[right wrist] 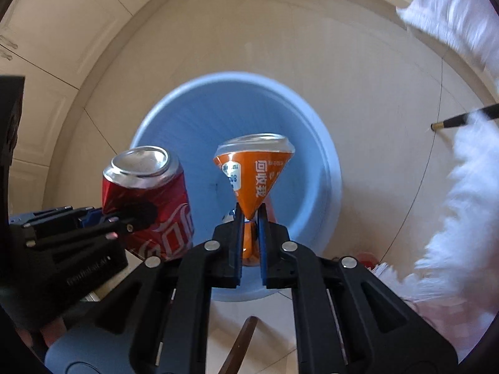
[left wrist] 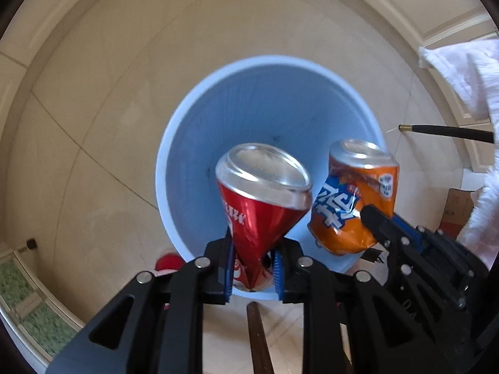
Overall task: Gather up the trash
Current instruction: 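Carry both cans over the blue bin and open both tools to drop them, then move both tools back to the table and grasp the pink candy wrapper with the left tool, then lift the pink wrapper with the left tool while the right tool grasps a dark snack packet, then carry both items over the blue bin and open both tools to drop them, then return to the table and grasp the orange peel with the left tool, then carry the orange peel toward the bin while the right tool grasps a red-white snack packet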
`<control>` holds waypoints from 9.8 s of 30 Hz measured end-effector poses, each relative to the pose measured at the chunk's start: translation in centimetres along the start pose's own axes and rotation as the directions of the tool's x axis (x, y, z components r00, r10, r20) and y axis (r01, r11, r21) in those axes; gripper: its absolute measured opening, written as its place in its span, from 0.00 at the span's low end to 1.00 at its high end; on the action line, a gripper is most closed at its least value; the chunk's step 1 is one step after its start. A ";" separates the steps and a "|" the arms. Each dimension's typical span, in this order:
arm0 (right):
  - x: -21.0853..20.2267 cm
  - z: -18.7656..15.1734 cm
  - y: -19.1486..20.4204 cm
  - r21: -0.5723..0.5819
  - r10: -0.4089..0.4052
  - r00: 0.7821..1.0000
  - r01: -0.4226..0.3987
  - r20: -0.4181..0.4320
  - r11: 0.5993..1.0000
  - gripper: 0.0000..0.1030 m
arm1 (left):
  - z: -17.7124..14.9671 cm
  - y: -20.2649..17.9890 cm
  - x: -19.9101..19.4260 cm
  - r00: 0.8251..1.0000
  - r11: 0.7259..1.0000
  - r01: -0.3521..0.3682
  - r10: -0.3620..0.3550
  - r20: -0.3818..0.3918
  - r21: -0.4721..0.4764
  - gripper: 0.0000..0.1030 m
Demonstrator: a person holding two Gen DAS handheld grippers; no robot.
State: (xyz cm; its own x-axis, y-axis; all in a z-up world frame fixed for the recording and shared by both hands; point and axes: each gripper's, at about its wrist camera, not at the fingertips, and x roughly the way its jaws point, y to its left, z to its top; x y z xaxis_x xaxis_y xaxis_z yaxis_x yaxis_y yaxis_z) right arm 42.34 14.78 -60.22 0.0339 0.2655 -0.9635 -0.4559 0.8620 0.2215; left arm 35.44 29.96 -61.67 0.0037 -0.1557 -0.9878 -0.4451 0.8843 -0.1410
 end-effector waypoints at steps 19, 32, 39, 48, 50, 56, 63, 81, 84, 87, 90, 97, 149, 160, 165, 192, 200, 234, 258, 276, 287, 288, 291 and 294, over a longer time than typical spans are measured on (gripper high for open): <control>1.6 -1.8 -0.4 0.034 0.014 0.998 -0.012 -0.061 0.999 0.08 | -1.6 -0.4 0.7 1.000 1.000 -0.028 0.028 -0.009 0.003 0.26; -5.5 -3.2 2.0 0.021 -0.002 0.999 0.001 0.042 1.000 0.09 | -3.6 -0.9 -6.2 0.992 0.999 -0.040 0.041 0.117 -0.013 0.26; -16.9 -4.7 6.3 -0.080 -0.077 0.960 0.102 0.270 0.992 0.09 | -7.8 -1.1 -17.1 0.943 0.999 -0.040 0.037 0.332 0.004 0.28; -36.1 -10.0 10.1 -0.092 -0.113 0.778 0.214 0.617 0.972 0.50 | -17.2 -3.6 -35.6 0.740 0.999 0.018 -0.041 0.671 0.041 0.52; -39.4 -11.6 10.0 -0.076 -0.099 0.740 0.199 0.666 0.977 0.51 | -18.9 -4.9 -38.9 0.689 0.997 0.025 -0.068 0.722 0.071 0.57; -49.1 -17.0 7.3 -0.032 -0.069 0.611 0.153 0.789 0.988 0.61 | -25.0 -10.7 -46.6 0.537 0.976 0.016 -0.191 0.822 0.216 0.64; -55.1 -24.2 -1.3 0.183 -0.260 0.481 0.202 0.838 0.962 0.68 | -28.5 -21.3 -49.1 0.512 0.891 -0.049 -0.366 0.777 0.452 0.70; -53.8 -29.9 -18.3 0.462 -0.421 0.548 0.072 0.722 0.884 0.69 | -27.0 -37.6 -37.6 0.701 0.699 -0.091 -0.461 0.544 0.709 0.70; -53.4 -29.4 -18.8 0.457 -0.410 0.560 0.061 0.720 0.887 0.69 | -26.0 -38.3 -36.8 0.718 0.704 -0.111 -0.431 0.546 0.701 0.70; -53.0 -28.9 -19.2 0.453 -0.396 0.573 0.048 0.718 0.890 0.69 | -25.4 -39.0 -35.8 0.729 0.704 -0.142 -0.402 0.555 0.696 0.70; -52.7 -28.5 -19.4 0.450 -0.384 0.583 0.035 0.716 0.892 0.69 | -25.0 -39.2 -35.1 0.741 0.707 -0.153 -0.381 0.554 0.691 0.67; -52.0 -26.8 -19.6 0.434 -0.338 0.611 -0.010 0.716 0.901 0.69 | -24.9 -38.2 -35.1 0.729 0.715 -0.112 -0.414 0.546 0.691 0.44; -37.0 -7.3 7.7 -0.184 0.172 0.852 -0.091 0.495 0.979 0.03 | -15.2 -4.3 -35.4 0.748 0.991 0.068 -0.130 0.651 0.119 0.43; -26.9 -2.8 7.7 -0.149 0.128 0.934 -0.082 0.335 0.985 0.03 | -8.2 -2.7 -27.0 0.865 0.994 0.085 -0.110 0.489 0.074 0.45; -24.8 -1.7 7.2 -0.127 0.119 0.945 -0.083 0.304 0.988 0.03 | -6.4 -2.6 -25.4 0.886 0.996 0.074 -0.091 0.455 0.055 0.48; -25.2 -0.3 7.3 -0.097 0.100 0.933 -0.071 0.347 0.993 0.27 | -8.0 -0.4 -26.7 0.887 0.998 0.068 -0.067 0.457 0.014 0.53; -30.3 -1.6 8.3 -0.129 0.085 0.889 -0.029 0.449 0.991 0.33 | -10.3 -0.7 -31.3 0.839 0.995 0.095 -0.096 0.535 0.029 0.53; -51.4 -21.6 -14.6 0.310 -0.254 0.633 0.023 0.731 0.950 0.47 | -21.7 -32.8 -38.5 0.768 0.785 0.035 -0.417 0.486 0.618 0.56; -48.9 -18.8 -15.8 0.310 -0.214 0.701 -0.011 0.681 0.951 0.52 | -19.6 -33.5 -36.9 0.769 0.791 0.057 -0.424 0.479 0.609 0.29; -44.2 -10.5 -9.6 0.277 -0.277 0.806 0.147 0.523 0.950 0.33 | -18.5 -23.9 -39.5 0.726 0.873 0.022 -0.349 0.592 0.488 0.29; -45.4 -11.6 -6.9 0.199 -0.203 0.780 0.103 0.592 0.975 0.12 | -18.3 -19.8 -40.3 0.705 0.893 0.077 -0.364 0.609 0.444 0.29; -45.7 -11.6 -6.1 0.179 -0.185 0.779 0.095 0.600 0.979 0.12 | -18.2 -19.3 -40.2 0.705 0.895 0.083 -0.363 0.609 0.438 0.29; -46.1 -11.1 -3.0 0.106 -0.125 0.775 0.075 0.619 0.992 0.12 | -18.0 -17.9 -40.2 0.705 0.905 0.092 -0.354 0.614 0.415 0.29; -45.6 -10.5 0.6 0.023 -0.060 0.781 0.058 0.621 0.998 0.12 | -17.6 -15.9 -40.1 0.706 0.920 0.096 -0.332 0.626 0.380 0.29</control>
State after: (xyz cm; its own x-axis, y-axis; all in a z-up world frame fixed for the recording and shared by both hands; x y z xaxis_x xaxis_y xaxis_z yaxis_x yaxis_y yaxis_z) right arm 31.18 -1.40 -17.72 0.6063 0.4238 -0.6729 -0.4324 0.8858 0.1683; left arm 26.62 14.45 -18.67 0.7111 -0.1276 -0.6914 -0.0690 0.9660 -0.2493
